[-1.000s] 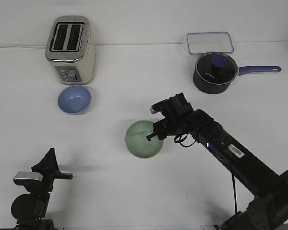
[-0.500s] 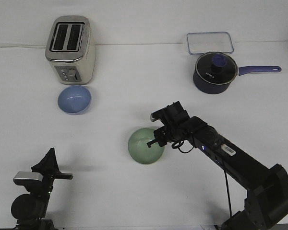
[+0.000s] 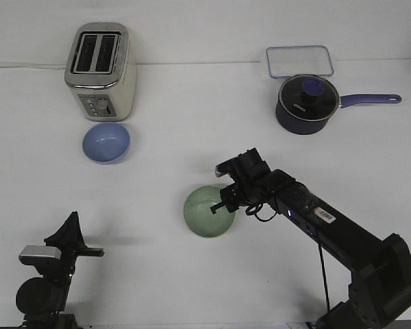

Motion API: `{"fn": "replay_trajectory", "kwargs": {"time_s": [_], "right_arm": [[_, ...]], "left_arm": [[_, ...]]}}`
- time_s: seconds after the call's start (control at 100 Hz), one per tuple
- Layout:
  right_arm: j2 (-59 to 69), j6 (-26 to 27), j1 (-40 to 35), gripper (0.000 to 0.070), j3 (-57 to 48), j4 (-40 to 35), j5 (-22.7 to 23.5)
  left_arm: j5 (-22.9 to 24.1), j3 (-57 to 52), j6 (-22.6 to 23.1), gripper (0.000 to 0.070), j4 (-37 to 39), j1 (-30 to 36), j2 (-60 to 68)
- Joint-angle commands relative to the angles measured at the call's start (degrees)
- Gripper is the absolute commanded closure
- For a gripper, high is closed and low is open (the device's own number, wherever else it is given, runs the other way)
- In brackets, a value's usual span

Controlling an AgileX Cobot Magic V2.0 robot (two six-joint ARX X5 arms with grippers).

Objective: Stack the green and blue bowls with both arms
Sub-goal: 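Carry the green bowl toward the table center and lower it down, then release the green bowl and retract the right gripper toward the robot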

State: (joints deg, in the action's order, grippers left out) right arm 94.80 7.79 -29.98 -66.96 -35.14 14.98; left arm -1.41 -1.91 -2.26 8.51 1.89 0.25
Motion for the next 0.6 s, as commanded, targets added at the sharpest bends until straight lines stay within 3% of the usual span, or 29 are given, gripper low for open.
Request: {"fn": "replay_trajectory", "kwargs": {"time_s": [0.0, 0.29, 0.35, 0.43, 0.47, 0.51, 0.59], "right_arm": [[2.2, 0.5, -0.4, 0.07, -0.5, 0.3, 0.2], [2.9, 2.0, -0.5, 0.0601, -0.5, 0.7, 1.6], [2.9, 2.6, -0.5, 0.0493, -0.5, 0.7, 1.6], [2.8, 2.8, -0.5, 0.0264, -0.5, 0.9, 1.6], [2.8, 3.0, -0.4, 0.0185, -0.6, 1.0, 1.6], [2.7, 3.1, -0.4, 0.0149, -0.8, 1.1, 1.5], [1.8, 3.0, -0.1, 0.0147, -1.1, 1.3, 1.5]], "left_arm": [[0.2, 1.1, 0.3, 0.0688, 0.6, 0.0, -0.1], [0.2, 1.1, 0.3, 0.0688, 0.6, 0.0, -0.1], [0.2, 1.1, 0.3, 0.0688, 0.6, 0.0, -0.1], [0.2, 1.1, 0.3, 0.0688, 0.6, 0.0, -0.1], [0.2, 1.1, 0.3, 0.0688, 0.6, 0.0, -0.1], [0.2, 1.1, 0.3, 0.0688, 0.6, 0.0, -0.1], [0.2, 1.1, 0.3, 0.0688, 0.6, 0.0, -0.1]]}}
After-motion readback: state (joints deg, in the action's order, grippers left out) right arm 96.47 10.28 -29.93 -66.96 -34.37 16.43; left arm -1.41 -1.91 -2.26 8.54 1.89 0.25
